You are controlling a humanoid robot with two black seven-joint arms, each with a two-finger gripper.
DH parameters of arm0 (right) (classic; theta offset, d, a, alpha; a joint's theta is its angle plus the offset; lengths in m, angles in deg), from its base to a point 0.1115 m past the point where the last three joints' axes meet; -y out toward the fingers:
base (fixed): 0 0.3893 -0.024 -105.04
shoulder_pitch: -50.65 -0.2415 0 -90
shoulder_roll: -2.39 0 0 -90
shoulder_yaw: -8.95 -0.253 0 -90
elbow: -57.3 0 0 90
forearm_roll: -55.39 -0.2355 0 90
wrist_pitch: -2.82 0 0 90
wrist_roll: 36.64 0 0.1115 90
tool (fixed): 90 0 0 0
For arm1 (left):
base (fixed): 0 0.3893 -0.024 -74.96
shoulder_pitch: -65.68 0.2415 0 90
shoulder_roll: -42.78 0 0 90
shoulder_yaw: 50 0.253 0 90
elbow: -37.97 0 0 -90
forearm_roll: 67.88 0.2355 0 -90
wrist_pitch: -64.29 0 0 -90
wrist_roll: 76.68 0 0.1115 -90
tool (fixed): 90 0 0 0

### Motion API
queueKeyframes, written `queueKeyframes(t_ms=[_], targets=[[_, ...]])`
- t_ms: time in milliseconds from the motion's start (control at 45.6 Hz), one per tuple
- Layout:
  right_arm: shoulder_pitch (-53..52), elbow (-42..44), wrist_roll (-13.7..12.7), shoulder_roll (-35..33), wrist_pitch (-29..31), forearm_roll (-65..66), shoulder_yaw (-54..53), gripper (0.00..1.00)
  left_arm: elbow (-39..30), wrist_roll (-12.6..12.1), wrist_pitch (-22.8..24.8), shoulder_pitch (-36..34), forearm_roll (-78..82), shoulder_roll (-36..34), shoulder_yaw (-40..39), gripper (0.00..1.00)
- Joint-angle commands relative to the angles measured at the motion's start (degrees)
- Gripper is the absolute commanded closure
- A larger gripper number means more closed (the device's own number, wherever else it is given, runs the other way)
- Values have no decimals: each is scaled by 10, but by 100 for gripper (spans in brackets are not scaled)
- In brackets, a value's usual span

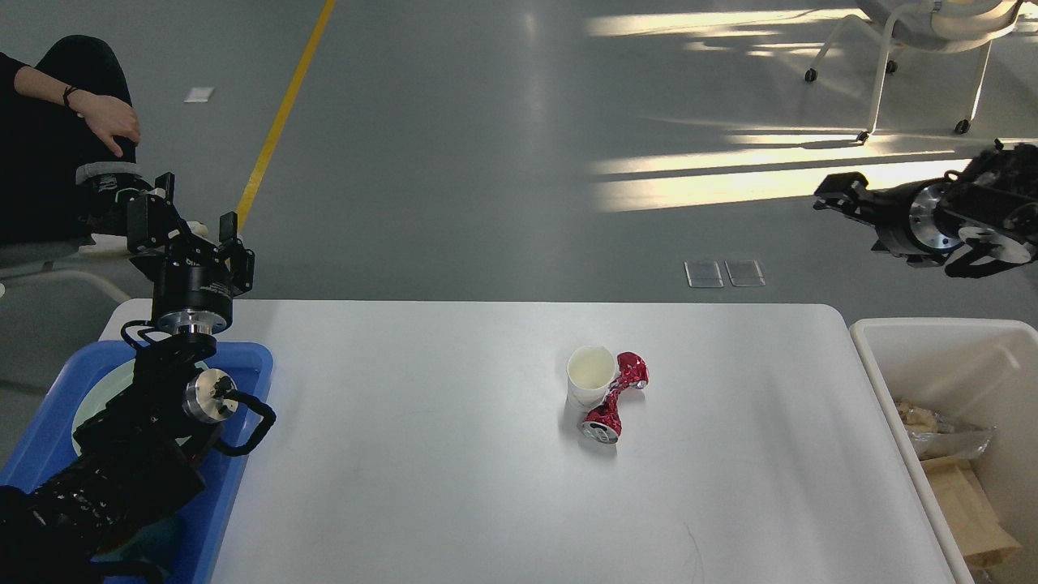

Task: Tidy desktop
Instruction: 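Move the right gripper to the small white paper cup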

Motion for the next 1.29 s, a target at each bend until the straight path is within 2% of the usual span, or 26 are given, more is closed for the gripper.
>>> queueKeyframes(t_ms=[0,88,307,460,723,898,1030,1271], targets=[[-98,-71,2,40,99,-4,37,0,0,0,0,0,0,0,0,3],[-165,-135,4,45,180,-5,28,0,0,0,0,0,0,0,0,3],[-248,-160,4,69,274,-5,41,0,0,0,0,0,0,0,0,3],[-241,-163,3,79,280,-5,38,0,0,0,0,0,0,0,0,3],[-116,-157,2,125,202,-5,27,0,0,0,0,0,0,0,0,3],[-28,-152,2,142,143,-3,-28,0,0,0,0,0,0,0,0,3],[15,-112,2,162,116,-3,-35,0,0,0,0,0,0,1,0,3],[83,-99,2,190,-28,-2,-37,4,0,0,0,0,0,0,0,3]])
